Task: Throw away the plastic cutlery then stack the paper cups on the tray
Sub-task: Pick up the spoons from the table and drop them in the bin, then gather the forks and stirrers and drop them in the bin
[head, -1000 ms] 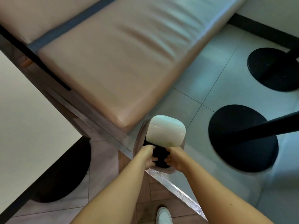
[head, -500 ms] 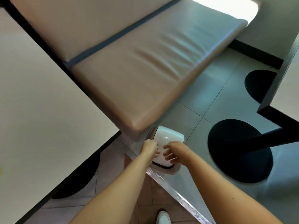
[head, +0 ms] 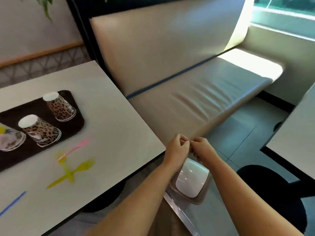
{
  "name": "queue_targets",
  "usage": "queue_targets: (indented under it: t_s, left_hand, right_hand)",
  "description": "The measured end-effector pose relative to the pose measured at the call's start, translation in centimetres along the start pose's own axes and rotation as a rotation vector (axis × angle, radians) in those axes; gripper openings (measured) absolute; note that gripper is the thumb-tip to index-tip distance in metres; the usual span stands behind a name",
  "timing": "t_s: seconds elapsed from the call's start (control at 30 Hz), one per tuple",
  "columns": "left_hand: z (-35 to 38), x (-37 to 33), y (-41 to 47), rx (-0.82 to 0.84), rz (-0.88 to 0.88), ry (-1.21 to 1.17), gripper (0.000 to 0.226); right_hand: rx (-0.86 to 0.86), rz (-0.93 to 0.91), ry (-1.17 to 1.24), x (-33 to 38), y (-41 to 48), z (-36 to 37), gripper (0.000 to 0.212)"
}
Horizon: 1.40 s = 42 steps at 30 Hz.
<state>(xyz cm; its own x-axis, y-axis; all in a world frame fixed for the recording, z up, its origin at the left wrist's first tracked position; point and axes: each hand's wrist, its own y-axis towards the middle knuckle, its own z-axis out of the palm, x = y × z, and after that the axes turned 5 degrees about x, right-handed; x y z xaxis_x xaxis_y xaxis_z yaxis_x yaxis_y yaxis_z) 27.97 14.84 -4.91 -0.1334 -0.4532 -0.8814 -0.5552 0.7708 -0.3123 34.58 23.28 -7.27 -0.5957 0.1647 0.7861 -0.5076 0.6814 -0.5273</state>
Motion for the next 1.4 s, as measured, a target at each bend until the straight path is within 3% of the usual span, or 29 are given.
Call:
queue_targets:
  t_s: [0.23,0.53,0.87,1.0,1.07,1.2,1.4]
  left_hand:
    - [-9.9,1.2,-5.2,-0.151,0.003,0.034,0.01]
    - [-21.9,10.1,-11.3,-0.313,-0.136,0.091,0.014]
    - [-29.6,18.7,-13.7,-0.467,-0.355,0.399,0.027]
    - [-32.0,20.9,-14.8,-0.528,-0.484,0.631,0.035]
    - [-33.0,21.7,-15.2,-0.553,-0.579,0.686,0.036]
    - [-33.8,22.9,-15.4,-0.546,-0.729,0.721,0.03]
    - [-34.3,23.3,-15.0,-0.509,-0.717,0.688,0.024]
  right_hand:
    - [0.082,-0.189,-0.167,6.5,-4.4,8.1,0.014]
    - [0.259,-0.334,-0.495,9.4,-8.6,21.3,0.011]
    - [0.403,-0.704,-1.167,11.3,-6.6,31.5,0.075]
    - [0.413,-0.726,-1.328,11.8,-5.1,34.1,0.097]
    - [0.379,-0.715,-1.398,12.1,-4.3,34.9,0.093]
    - [0.314,-0.716,-1.459,12.7,-3.2,36.0,0.065]
    - [0.284,-0.733,-1.482,12.9,-2.3,36.4,0.046]
